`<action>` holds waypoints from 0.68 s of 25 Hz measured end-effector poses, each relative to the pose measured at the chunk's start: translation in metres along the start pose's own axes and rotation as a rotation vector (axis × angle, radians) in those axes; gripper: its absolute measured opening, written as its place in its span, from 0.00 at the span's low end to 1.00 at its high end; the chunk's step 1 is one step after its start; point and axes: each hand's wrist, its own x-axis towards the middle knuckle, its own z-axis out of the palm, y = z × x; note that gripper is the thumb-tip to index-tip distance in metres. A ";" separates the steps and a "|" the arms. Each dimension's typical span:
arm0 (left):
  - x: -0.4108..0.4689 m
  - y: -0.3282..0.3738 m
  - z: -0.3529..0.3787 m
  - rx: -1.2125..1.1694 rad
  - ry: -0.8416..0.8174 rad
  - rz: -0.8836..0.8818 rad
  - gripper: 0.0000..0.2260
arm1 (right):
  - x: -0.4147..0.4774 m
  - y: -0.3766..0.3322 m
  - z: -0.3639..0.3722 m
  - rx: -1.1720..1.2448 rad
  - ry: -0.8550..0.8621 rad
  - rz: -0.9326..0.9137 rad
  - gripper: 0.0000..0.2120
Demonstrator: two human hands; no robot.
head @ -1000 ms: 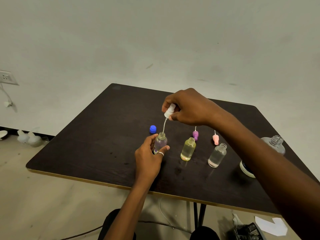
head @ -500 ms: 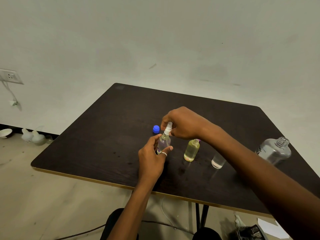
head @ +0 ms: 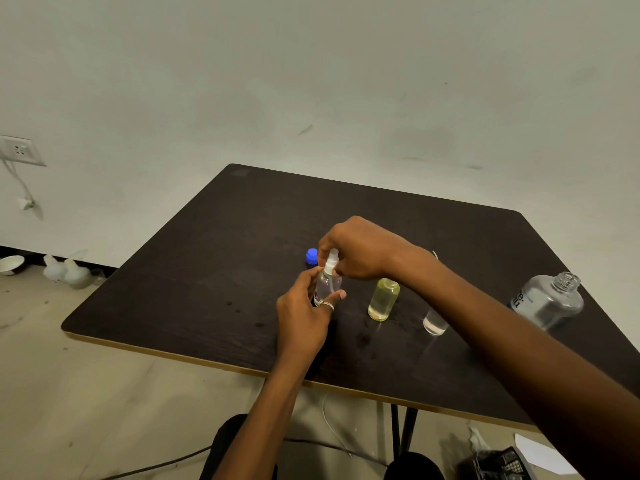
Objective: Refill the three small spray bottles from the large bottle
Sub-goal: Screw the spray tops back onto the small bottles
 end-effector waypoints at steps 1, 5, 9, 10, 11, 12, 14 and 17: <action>0.000 -0.001 0.000 0.001 -0.003 -0.001 0.22 | 0.000 0.000 0.000 -0.004 -0.004 0.006 0.11; 0.001 -0.003 0.001 0.008 -0.004 0.013 0.23 | 0.003 -0.001 -0.001 -0.011 -0.005 0.051 0.11; 0.001 -0.004 0.001 0.014 0.007 0.004 0.22 | 0.003 -0.004 -0.003 -0.055 -0.002 0.117 0.13; 0.001 -0.003 0.001 0.014 0.009 0.001 0.22 | 0.002 -0.005 -0.003 -0.077 0.007 0.142 0.15; 0.001 -0.003 0.001 0.016 0.010 0.002 0.22 | 0.001 -0.006 -0.002 -0.105 0.021 0.165 0.18; 0.001 -0.003 0.001 0.019 0.010 0.007 0.21 | 0.000 -0.007 -0.001 -0.141 0.037 0.186 0.21; 0.000 -0.002 0.000 0.025 0.011 0.016 0.21 | -0.003 -0.009 0.000 -0.205 0.064 0.223 0.25; 0.001 -0.002 0.000 0.042 0.010 0.019 0.21 | -0.007 -0.012 0.001 -0.240 0.090 0.256 0.32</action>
